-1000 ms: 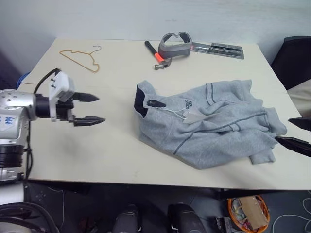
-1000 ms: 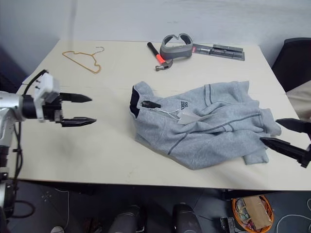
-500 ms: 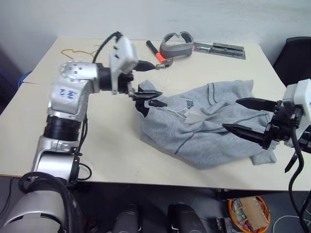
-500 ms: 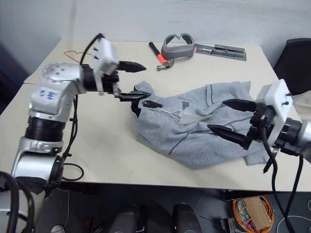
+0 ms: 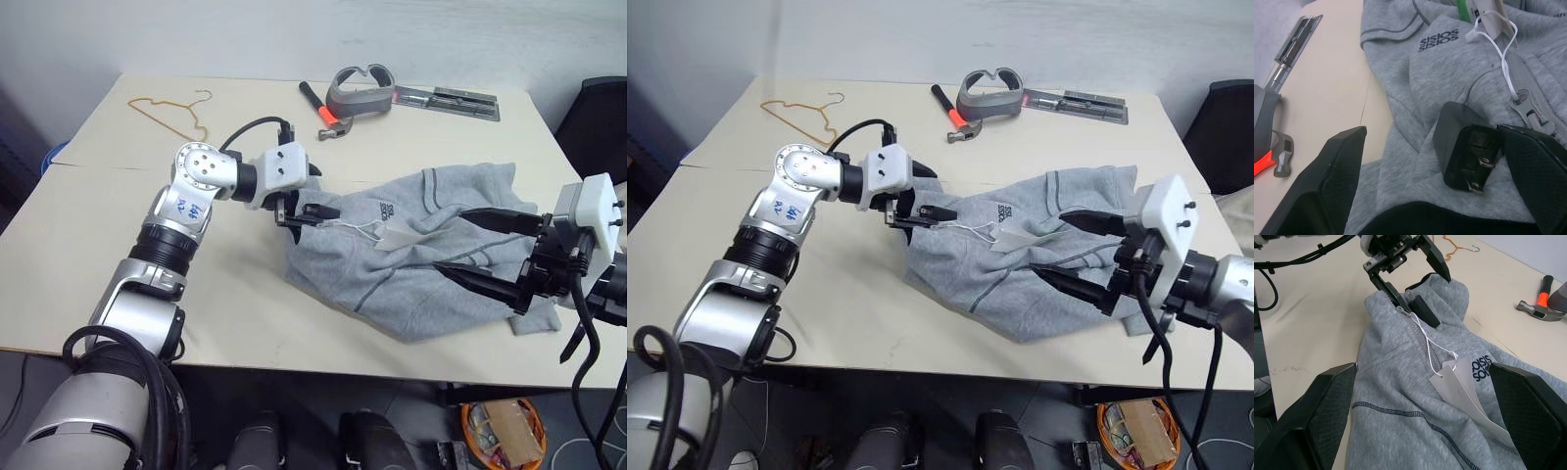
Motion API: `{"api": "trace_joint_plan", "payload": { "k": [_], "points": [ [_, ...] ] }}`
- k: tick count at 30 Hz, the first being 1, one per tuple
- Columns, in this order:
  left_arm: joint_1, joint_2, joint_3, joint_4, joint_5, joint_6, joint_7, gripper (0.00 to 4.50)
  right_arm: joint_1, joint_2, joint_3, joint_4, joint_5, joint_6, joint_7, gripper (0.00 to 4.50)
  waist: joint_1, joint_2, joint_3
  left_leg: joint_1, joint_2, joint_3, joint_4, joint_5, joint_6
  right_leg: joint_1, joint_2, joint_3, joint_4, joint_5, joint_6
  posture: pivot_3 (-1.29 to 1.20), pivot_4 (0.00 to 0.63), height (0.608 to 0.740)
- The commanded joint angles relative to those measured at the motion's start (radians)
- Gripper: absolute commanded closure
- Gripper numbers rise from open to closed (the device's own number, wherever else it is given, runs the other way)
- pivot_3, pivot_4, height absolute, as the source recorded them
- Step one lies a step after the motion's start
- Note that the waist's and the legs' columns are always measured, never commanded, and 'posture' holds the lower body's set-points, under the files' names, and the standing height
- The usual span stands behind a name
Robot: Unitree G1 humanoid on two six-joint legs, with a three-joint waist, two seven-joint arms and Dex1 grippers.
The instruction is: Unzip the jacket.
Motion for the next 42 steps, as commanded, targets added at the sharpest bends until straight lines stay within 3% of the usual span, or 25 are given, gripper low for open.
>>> {"api": "trace_joint_plan", "payload": {
  "k": [1,4,7,13,17,22,28,31,35,41,42],
  "points": [
    [-0.027,-0.011,-0.016,0.030,0.046,-0.069,0.018,0.00,0.001,-0.005,-0.046,-0.030,0.017,-0.016,-0.012,0.06,0.000,0.000,0.000,0.000,0.000,0.000,0.000,0.000,0.000,0.000,0.000,0.000,0.000,0.000,0.000,0.00,0.150,0.740],
    [-0.032,-0.018,-0.028,0.057,0.083,-0.108,0.040,0.00,0.001,-0.006,-0.044,-0.025,0.012,-0.024,-0.017,0.06,0.000,0.000,0.000,0.000,0.000,0.000,0.000,0.000,0.000,0.000,0.000,0.000,0.000,0.000,0.000,0.00,0.150,0.740],
    [-0.040,-0.029,-0.034,0.085,0.107,-0.133,0.061,0.60,-0.007,-0.005,-0.039,-0.022,0.011,-0.029,-0.024,0.00,0.000,0.000,0.000,0.000,0.000,0.000,0.000,0.000,0.000,0.000,0.000,0.000,0.000,0.000,0.000,0.00,0.150,0.740],
    [-0.036,-0.041,-0.016,0.101,0.110,-0.154,0.070,2.33,-0.009,0.000,-0.027,-0.027,0.009,-0.033,-0.036,0.00,0.000,0.000,0.000,0.000,0.000,0.000,0.000,0.000,0.000,0.000,0.000,0.000,0.000,0.000,0.000,0.00,0.150,0.740],
    [-0.013,-0.036,0.063,0.041,0.044,-0.062,0.103,3.61,-0.016,0.006,-0.011,-0.034,0.013,-0.034,-0.050,0.00,-0.003,0.000,0.000,0.000,0.000,0.000,0.000,0.000,0.000,0.000,0.000,0.000,0.000,0.000,0.000,0.00,0.150,0.740],
    [0.076,0.010,0.317,-0.178,-0.172,0.277,0.198,3.59,-0.052,0.022,0.047,-0.033,0.018,-0.038,-0.060,0.00,-0.012,0.000,0.000,0.000,0.001,0.000,0.000,0.000,0.000,0.000,0.000,0.000,0.002,0.000,0.000,0.00,0.150,0.740],
    [0.274,0.102,0.585,-0.475,-0.254,0.596,0.490,3.59,-0.143,0.060,0.175,-0.003,0.011,-0.051,-0.045,0.00,-0.030,0.000,0.000,0.000,0.002,-0.002,0.000,0.001,-0.002,0.000,0.000,0.000,0.004,0.000,0.000,0.00,0.150,0.740],
    [0.438,0.172,0.681,-0.534,-0.164,0.626,0.661,3.59,-0.214,0.088,0.264,0.025,-0.010,-0.064,-0.026,0.00,-0.032,0.000,0.000,0.001,0.002,-0.002,0.000,0.001,-0.002,0.000,0.000,0.000,0.004,0.000,0.000,0.00,0.150,0.740],
    [0.680,0.238,0.753,-0.525,-0.033,0.521,0.847,3.59,-0.287,0.126,0.348,0.070,-0.032,-0.077,0.005,0.00,-0.030,-0.001,0.000,0.001,0.002,-0.002,-0.001,0.001,-0.002,0.000,0.000,0.000,0.003,0.000,0.000,0.00,0.150,0.740],
    [0.816,0.228,0.846,-0.505,-0.028,0.551,1.005,3.59,-0.335,0.149,0.410,0.113,-0.059,-0.089,0.068,0.00,0.001,-0.008,-0.002,0.000,0.001,-0.003,-0.001,-0.005,0.004,0.000,-0.004,-0.001,0.001,0.000,0.000,0.00,0.150,0.740],
    [0.822,0.223,0.856,-0.504,-0.037,0.565,1.015,3.24,-0.343,0.150,0.419,0.122,-0.066,-0.094,0.077,0.00,0.007,-0.009,-0.003,0.000,0.000,-0.003,-0.001,-0.005,0.004,0.001,-0.005,-0.002,0.000,0.000,0.000,0.00,0.150,0.740]
  ]
}}
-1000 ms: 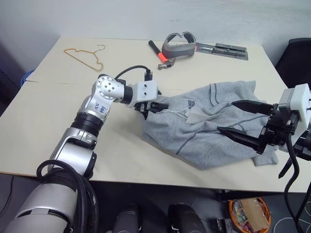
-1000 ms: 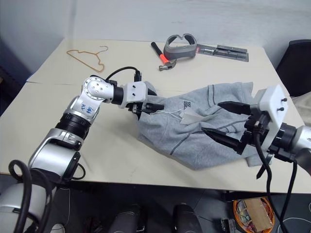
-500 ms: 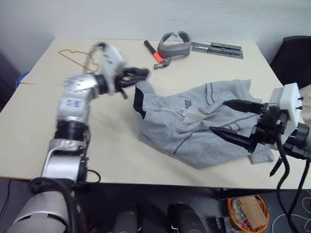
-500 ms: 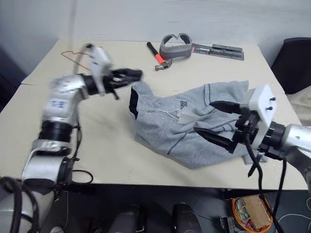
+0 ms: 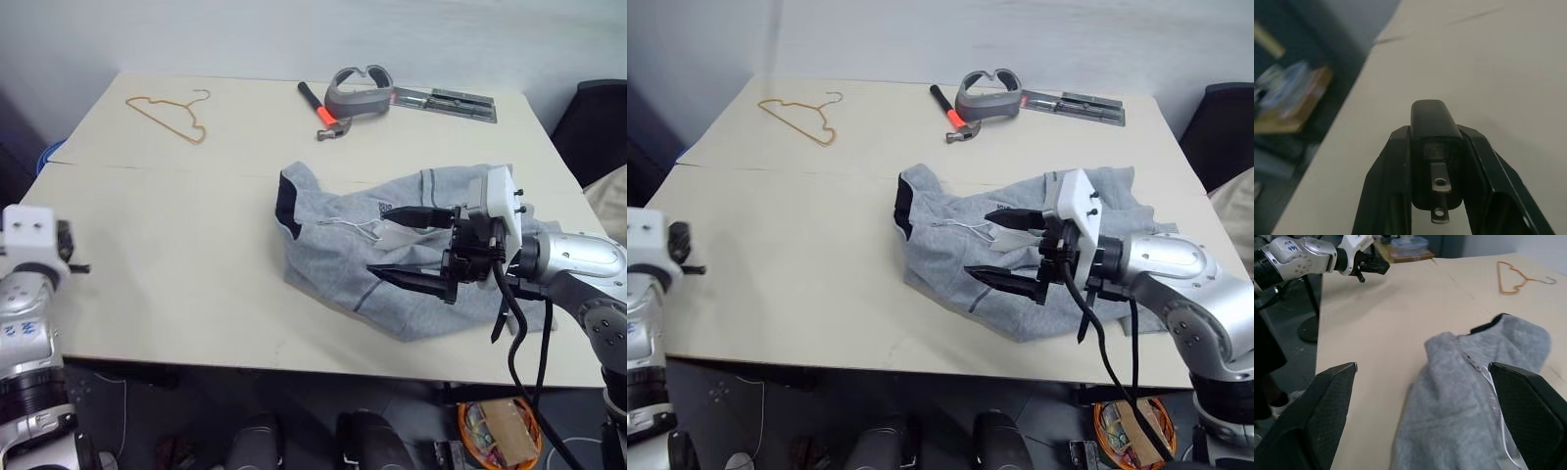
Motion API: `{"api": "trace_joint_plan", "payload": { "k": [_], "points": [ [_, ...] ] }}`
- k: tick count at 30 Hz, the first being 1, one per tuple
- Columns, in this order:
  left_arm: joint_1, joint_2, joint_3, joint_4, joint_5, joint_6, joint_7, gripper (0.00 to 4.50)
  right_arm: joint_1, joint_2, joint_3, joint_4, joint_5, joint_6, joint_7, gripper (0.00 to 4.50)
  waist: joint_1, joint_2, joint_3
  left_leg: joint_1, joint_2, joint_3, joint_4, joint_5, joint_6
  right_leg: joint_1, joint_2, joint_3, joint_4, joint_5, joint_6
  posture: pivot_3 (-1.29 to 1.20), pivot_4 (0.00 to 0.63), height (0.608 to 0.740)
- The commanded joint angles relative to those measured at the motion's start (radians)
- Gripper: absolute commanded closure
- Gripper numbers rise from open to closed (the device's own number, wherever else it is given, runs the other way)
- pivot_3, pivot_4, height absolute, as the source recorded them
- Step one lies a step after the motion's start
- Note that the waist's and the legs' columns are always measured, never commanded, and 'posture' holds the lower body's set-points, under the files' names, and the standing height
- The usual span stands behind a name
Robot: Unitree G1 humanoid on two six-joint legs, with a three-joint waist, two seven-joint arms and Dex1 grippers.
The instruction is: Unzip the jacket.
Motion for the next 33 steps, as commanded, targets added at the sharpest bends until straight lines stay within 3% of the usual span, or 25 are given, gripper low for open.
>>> {"api": "trace_joint_plan", "payload": {
  "k": [1,10,14,18,25,27,29,33],
  "points": [
    [-0.001,0.002,0.044,-0.028,-0.020,0.019,0.049,2.85,-0.031,0.007,0.005,0.010,-0.018,-0.029,0.037,0.00,0.008,0.000,0.000,0.000,-0.001,0.000,0.000,0.000,0.000,0.000,-0.001,0.000,-0.001,0.000,0.000,0.00,0.150,0.740],
    [0.019,0.020,0.060,-0.074,-0.053,0.070,0.058,0.10,-0.043,0.021,0.012,0.041,-0.055,-0.032,0.066,0.00,-0.008,-0.001,-0.001,0.000,-0.001,0.001,0.000,-0.001,-0.002,0.000,-0.002,-0.002,-0.001,0.000,0.000,0.00,0.150,0.740],
    [-0.031,0.092,0.034,-0.158,-0.106,0.153,-0.039,0.04,-0.011,-0.015,-0.023,0.039,-0.071,-0.031,0.072,0.00,-0.010,-0.001,0.000,0.000,0.000,0.001,0.000,-0.001,-0.002,0.000,-0.001,-0.002,0.000,0.000,0.000,0.00,0.150,0.740],
    [-0.181,0.166,-0.031,-0.247,-0.281,0.253,-0.256,0.04,0.071,-0.094,-0.083,0.050,-0.134,-0.069,0.105,0.00,0.001,-0.002,0.000,0.000,-0.001,0.001,0.000,-0.001,-0.003,0.000,-0.002,-0.002,-0.001,0.000,0.000,0.00,0.150,0.740],
    [-0.310,0.237,-0.351,-0.499,-0.535,0.270,-0.764,0.04,0.316,-0.248,-0.229,0.122,-0.319,-0.220,0.202,0.00,0.007,0.000,0.000,0.000,-0.003,0.005,0.000,-0.002,-0.002,0.002,-0.004,-0.002,-0.002,0.000,0.000,0.00,0.150,0.740],
    [-0.309,0.270,-0.494,-0.548,-0.511,0.196,-0.924,0.04,0.401,-0.287,-0.283,0.156,-0.389,-0.286,0.238,0.00,-0.001,0.000,0.000,0.000,-0.002,0.006,0.000,-0.002,-0.002,0.002,-0.001,-0.001,-0.003,0.000,0.000,0.00,0.150,0.740],
    [-0.324,0.290,-0.637,-0.531,-0.401,0.064,-1.024,0.04,0.472,-0.322,-0.315,0.202,-0.473,-0.374,0.266,0.00,-0.010,0.000,0.000,0.001,0.000,0.008,0.000,-0.001,-0.003,0.002,0.003,0.000,-0.003,0.000,0.000,0.00,0.150,0.740],
    [-0.420,0.206,-0.828,-0.369,-0.213,-0.189,-1.093,0.04,0.550,-0.387,-0.333,0.338,-0.637,-0.575,0.292,0.00,-0.007,0.001,0.001,0.008,0.001,0.011,-0.001,0.002,-0.005,0.003,0.007,0.004,-0.001,0.000,-0.001,0.00,0.150,0.740]
  ]
}}
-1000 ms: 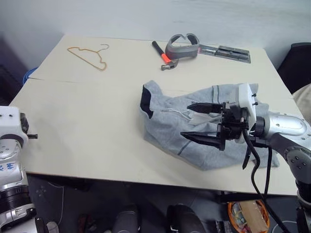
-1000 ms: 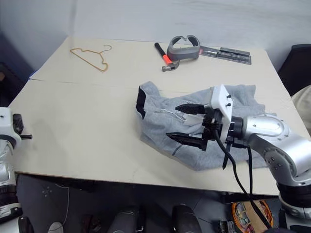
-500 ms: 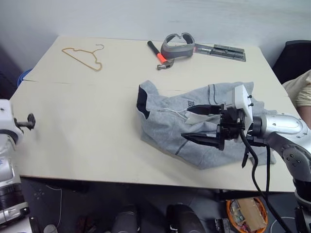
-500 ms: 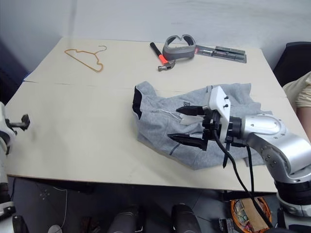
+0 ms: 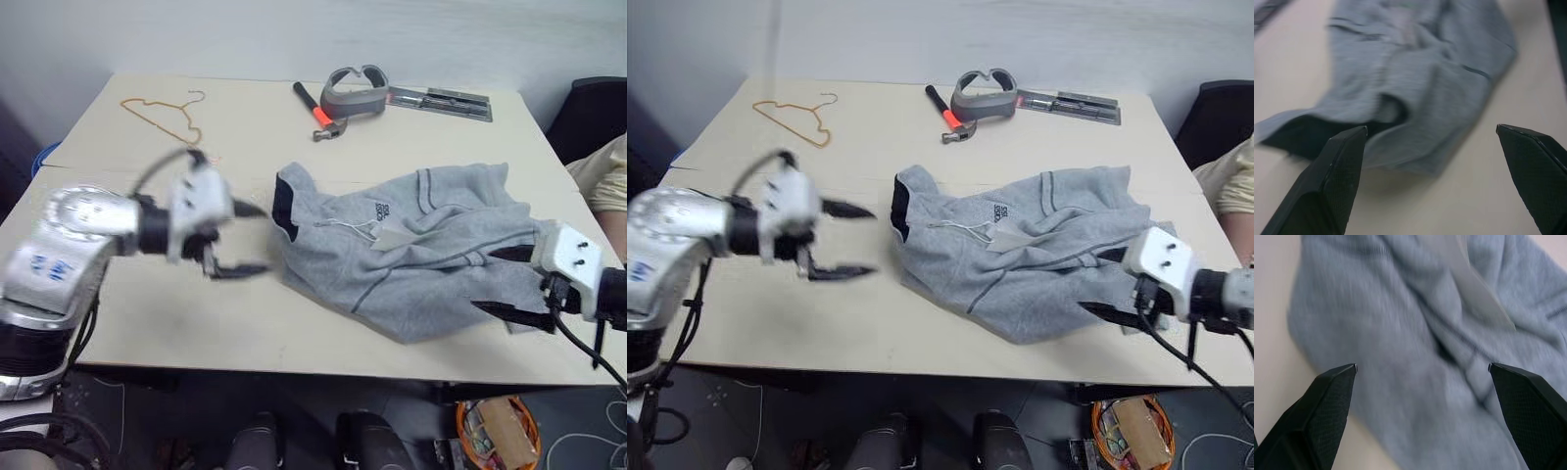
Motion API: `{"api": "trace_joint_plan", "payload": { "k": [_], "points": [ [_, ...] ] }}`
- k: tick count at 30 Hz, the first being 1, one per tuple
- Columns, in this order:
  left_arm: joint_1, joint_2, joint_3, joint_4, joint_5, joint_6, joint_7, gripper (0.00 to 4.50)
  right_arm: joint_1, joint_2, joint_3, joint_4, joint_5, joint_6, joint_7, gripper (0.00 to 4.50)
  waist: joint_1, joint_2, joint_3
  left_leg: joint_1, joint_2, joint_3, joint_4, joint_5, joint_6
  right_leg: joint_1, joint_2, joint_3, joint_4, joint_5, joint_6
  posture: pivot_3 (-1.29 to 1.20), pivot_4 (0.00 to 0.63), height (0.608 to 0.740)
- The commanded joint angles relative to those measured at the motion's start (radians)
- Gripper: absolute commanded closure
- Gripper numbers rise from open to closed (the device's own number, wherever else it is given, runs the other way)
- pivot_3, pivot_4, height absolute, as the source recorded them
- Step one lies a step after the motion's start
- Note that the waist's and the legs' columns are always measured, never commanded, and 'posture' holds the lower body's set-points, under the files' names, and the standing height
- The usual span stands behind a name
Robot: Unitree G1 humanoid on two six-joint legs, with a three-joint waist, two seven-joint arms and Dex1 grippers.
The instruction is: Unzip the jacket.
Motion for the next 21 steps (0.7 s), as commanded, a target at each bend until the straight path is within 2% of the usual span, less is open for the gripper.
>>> {"api": "trace_joint_plan", "payload": {
  "k": [1,4,9,14,16,17,19,21],
  "points": [
    [-0.080,-0.065,-0.093,0.124,0.126,-0.202,-0.059,0.04,0.002,-0.059,-0.035,0.099,-0.122,-0.175,0.015,0.00,0.000,0.000,0.000,0.002,0.000,0.001,0.000,0.000,0.000,0.001,0.000,0.001,0.001,0.000,0.000,0.00,0.150,0.740],
    [-0.129,-0.154,-0.158,0.220,0.175,-0.311,-0.100,0.04,-0.036,-0.109,0.014,0.219,-0.219,-0.314,0.007,0.00,0.000,0.000,0.000,0.004,0.000,0.004,0.000,-0.001,0.001,0.001,0.000,0.005,0.002,0.000,0.000,0.00,0.150,0.740],
    [-0.175,-0.319,-0.233,0.364,0.276,-0.427,-0.065,0.04,-0.230,-0.119,0.193,0.390,-0.341,-0.462,-0.018,0.00,-0.001,0.001,0.000,0.003,0.000,0.008,0.000,-0.001,0.002,-0.001,0.000,0.009,0.002,0.000,0.001,0.00,0.150,0.740],
    [-0.164,-0.378,-0.246,0.415,0.313,-0.455,-0.072,0.04,-0.409,-0.067,0.335,0.550,-0.427,-0.557,-0.041,0.00,-0.004,0.001,0.001,0.003,0.000,0.009,0.001,-0.001,0.002,-0.002,-0.001,0.009,0.003,-0.001,0.001,0.00,0.150,0.740],
    [-0.158,-0.386,-0.241,0.423,0.317,-0.449,-0.070,0.45,-0.465,-0.028,0.367,0.592,-0.424,-0.543,-0.034,0.00,-0.005,0.002,0.001,0.004,0.001,0.010,0.001,-0.001,0.002,-0.002,-0.001,0.011,0.004,-0.001,0.001,0.00,0.150,0.740],
    [-0.153,-0.387,-0.237,0.425,0.315,-0.447,-0.074,0.64,-0.472,-0.023,0.381,0.608,-0.428,-0.555,-0.024,0.18,-0.004,0.002,0.001,0.005,0.001,0.010,0.001,-0.001,0.002,-0.002,-0.001,0.011,0.004,-0.001,0.001,0.00,0.150,0.740],
    [-0.147,-0.390,-0.228,0.432,0.315,-0.446,-0.069,1.16,-0.467,-0.027,0.400,0.625,-0.428,-0.583,0.003,0.57,-0.002,0.002,0.001,0.005,0.001,0.010,0.001,-0.001,0.002,-0.002,-0.001,0.011,0.004,-0.001,0.001,0.00,0.150,0.740],
    [-0.146,-0.394,-0.220,0.438,0.318,-0.443,-0.062,1.91,-0.464,-0.026,0.403,0.626,-0.410,-0.581,0.017,1.33,0.000,0.002,0.001,0.005,0.001,0.010,0.001,-0.001,0.002,-0.002,-0.001,0.011,0.004,-0.001,0.001,0.00,0.150,0.740]
  ]
}}
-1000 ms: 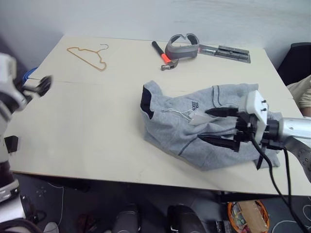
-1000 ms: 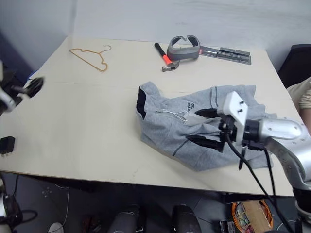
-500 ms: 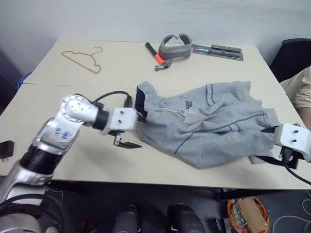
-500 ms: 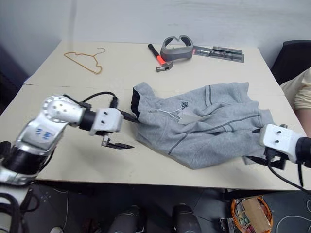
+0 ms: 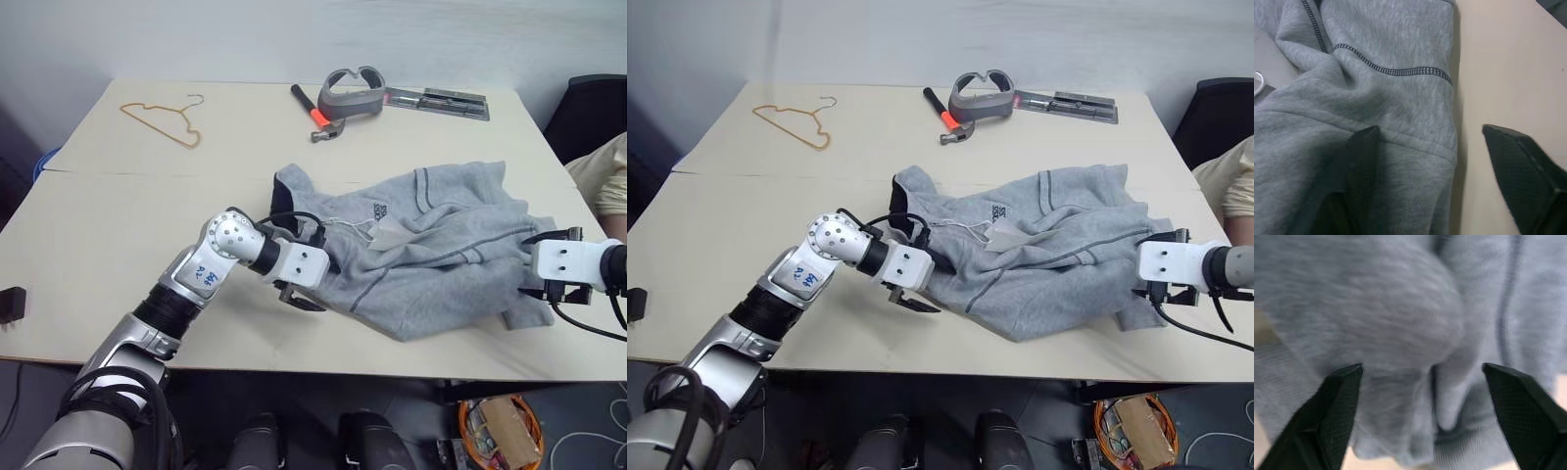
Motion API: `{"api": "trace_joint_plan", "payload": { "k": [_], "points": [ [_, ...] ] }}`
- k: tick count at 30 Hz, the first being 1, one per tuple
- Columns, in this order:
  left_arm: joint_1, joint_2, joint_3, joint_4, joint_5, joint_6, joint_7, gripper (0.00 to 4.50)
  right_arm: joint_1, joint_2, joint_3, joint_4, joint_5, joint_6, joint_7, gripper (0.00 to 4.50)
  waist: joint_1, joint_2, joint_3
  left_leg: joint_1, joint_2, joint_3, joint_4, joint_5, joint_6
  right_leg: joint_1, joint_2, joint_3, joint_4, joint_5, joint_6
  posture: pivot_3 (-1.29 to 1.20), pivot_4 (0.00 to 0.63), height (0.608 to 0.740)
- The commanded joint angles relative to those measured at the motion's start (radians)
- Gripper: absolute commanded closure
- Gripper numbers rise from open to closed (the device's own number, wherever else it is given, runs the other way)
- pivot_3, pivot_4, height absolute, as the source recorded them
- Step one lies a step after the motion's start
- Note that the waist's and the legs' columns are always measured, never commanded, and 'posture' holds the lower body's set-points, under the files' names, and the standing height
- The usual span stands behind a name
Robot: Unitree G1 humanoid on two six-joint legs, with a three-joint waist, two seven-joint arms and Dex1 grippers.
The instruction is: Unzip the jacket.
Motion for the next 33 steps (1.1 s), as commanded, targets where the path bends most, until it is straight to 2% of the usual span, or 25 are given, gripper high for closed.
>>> {"api": "trace_joint_plan", "payload": {
  "k": [1,3,8,9,10,15,18,23,25,29,33],
  "points": [
    [0.001,-0.001,0.029,-0.003,0.006,-0.001,0.013,2.12,-0.002,-0.006,-0.017,-0.001,0.034,0.000,0.030,1.58,0.001,0.000,0.000,0.000,0.000,0.000,0.000,0.000,0.000,0.000,0.000,0.000,0.000,0.000,0.000,0.00,0.150,0.740],
    [0.002,-0.003,0.032,0.002,0.008,-0.003,0.011,2.63,0.015,-0.010,-0.026,-0.024,0.064,0.017,0.058,2.15,0.001,0.000,0.000,0.000,0.000,0.000,0.001,0.000,0.000,0.000,0.000,0.000,0.000,0.000,0.000,0.00,0.150,0.740],
    [0.006,0.001,0.034,0.013,0.004,-0.016,-0.005,4.24,0.095,-0.035,-0.057,-0.119,0.127,0.074,0.114,3.91,0.001,0.000,0.000,0.000,0.000,0.000,0.001,0.000,0.000,0.001,0.000,0.000,0.000,0.000,0.000,0.00,0.150,0.740],
    [0.005,0.000,0.035,0.018,0.004,-0.018,-0.006,4.49,0.111,-0.039,-0.066,-0.139,0.140,0.089,0.123,4.23,0.001,0.000,0.000,0.000,0.000,0.000,0.001,0.000,0.000,0.001,0.000,0.000,0.001,0.000,0.000,0.00,0.150,0.740],
    [0.004,0.000,0.035,0.024,0.006,-0.015,-0.007,4.50,0.135,-0.044,-0.081,-0.168,0.163,0.113,0.136,4.49,0.001,0.000,0.000,0.000,0.000,0.000,0.001,0.000,0.000,0.001,-0.001,0.000,0.001,0.000,0.000,0.00,0.150,0.740],
    [0.023,0.036,0.027,0.042,0.020,-0.053,-0.040,4.50,0.408,-0.072,-0.258,-0.499,0.357,0.354,0.247,4.49,0.004,0.000,0.000,0.000,0.000,-0.002,0.000,0.000,0.001,0.001,0.000,-0.001,0.000,0.000,0.000,0.00,0.150,0.740],
    [0.032,0.071,0.033,0.063,0.030,-0.102,-0.061,4.50,0.586,-0.046,-0.399,-0.763,0.493,0.560,0.285,4.49,0.002,0.001,0.000,0.000,0.001,-0.003,0.000,-0.001,0.000,0.002,0.000,-0.002,0.000,0.000,0.000,0.00,0.150,0.740],
    [0.033,0.130,0.059,0.105,0.017,-0.158,-0.105,4.50,0.802,0.023,-0.523,-1.082,0.613,0.775,0.271,4.49,0.004,0.000,0.000,0.000,0.001,-0.008,0.000,-0.002,0.002,0.005,-0.001,-0.005,-0.002,0.000,0.000,0.00,0.150,0.740],
    [0.032,0.144,0.066,0.122,0.014,-0.182,-0.114,4.50,0.828,0.058,-0.523,-1.124,0.598,0.780,0.230,4.49,0.004,0.000,0.000,0.000,0.001,-0.009,0.000,-0.003,0.002,0.006,-0.001,-0.006,-0.003,0.000,0.000,0.00,0.150,0.740],
    [0.025,0.137,0.089,0.117,-0.007,-0.179,-0.125,4.50,0.778,0.098,-0.506,-1.095,0.544,0.784,0.121,4.49,0.003,0.000,0.000,0.001,0.000,-0.010,0.001,-0.002,0.002,0.008,-0.003,-0.008,-0.004,0.000,0.000,0.00,0.150,0.740],
    [0.021,0.108,0.109,0.061,-0.048,-0.132,-0.133,4.50,0.801,0.083,-0.566,-1.096,0.577,0.821,0.174,3.52,0.005,0.000,0.000,0.000,0.000,-0.013,0.001,-0.002,0.001,0.008,-0.002,-0.010,-0.004,0.000,0.000,0.00,0.150,0.740]
  ]
}}
